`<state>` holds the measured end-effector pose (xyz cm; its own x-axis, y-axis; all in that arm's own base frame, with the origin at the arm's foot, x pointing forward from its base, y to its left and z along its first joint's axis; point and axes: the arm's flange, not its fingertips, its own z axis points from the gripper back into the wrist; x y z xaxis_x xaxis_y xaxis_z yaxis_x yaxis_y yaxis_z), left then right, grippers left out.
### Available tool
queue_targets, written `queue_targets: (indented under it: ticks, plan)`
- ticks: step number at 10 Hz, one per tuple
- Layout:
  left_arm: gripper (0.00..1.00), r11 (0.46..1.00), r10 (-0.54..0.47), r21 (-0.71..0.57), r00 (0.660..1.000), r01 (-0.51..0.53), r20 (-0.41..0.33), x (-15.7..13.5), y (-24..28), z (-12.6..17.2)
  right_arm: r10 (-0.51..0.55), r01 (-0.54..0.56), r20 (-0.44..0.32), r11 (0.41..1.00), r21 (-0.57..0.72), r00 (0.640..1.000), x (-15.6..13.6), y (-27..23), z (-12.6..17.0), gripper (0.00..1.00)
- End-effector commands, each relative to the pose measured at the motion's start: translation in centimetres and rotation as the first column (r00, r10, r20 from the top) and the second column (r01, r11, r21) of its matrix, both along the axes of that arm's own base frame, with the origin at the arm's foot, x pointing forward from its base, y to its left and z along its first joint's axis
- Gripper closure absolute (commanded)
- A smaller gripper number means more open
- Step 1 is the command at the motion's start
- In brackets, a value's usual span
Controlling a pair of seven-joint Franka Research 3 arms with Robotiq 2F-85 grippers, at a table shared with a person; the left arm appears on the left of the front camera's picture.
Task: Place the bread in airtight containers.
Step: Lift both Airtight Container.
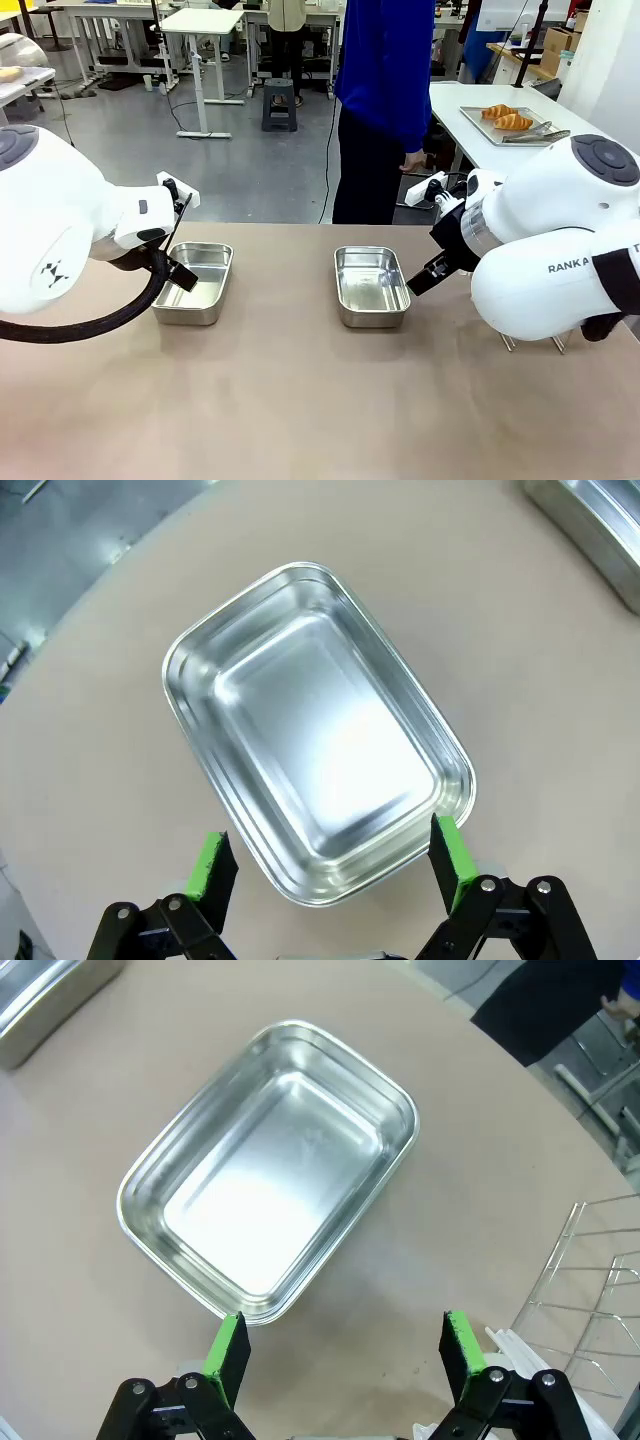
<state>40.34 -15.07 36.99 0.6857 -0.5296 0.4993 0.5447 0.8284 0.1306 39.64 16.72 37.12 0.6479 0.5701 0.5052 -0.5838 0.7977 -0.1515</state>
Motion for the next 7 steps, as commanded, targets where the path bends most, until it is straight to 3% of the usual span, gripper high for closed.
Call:
queue_targets:
  ticks: [1, 4, 6, 7]
  plan:
    - [0.0, 0.999, -0.025, -0.026, 0.999, 0.026, 0.043, 1.1, 0.0, 3.9, 0.031, -0.031, 0.022, 0.999, 0.036, 0.999, 1.8, -0.6, 4.1, 0.0]
    - [0.0, 0.991, -0.055, -0.121, 0.996, 0.063, 0.07, 3.6, 4.9, 13.4, 0.036, -0.045, 0.061, 0.986, 0.16, 0.998, 4.3, -5.1, 13.9, 0.0]
    - [0.0, 0.949, -0.207, -0.221, 0.973, 0.226, 0.105, 3.2, 13.2, 19.4, 0.106, -0.128, 0.099, 0.958, 0.256, 0.989, 3.2, -11.9, 18.1, 0.0]
    - [0.0, 0.924, -0.258, -0.252, 0.956, 0.286, 0.138, 2.3, 17.4, 20.8, 0.136, -0.175, 0.142, 0.935, 0.308, 0.98, 2.4, -15.9, 18.9, 0.0]
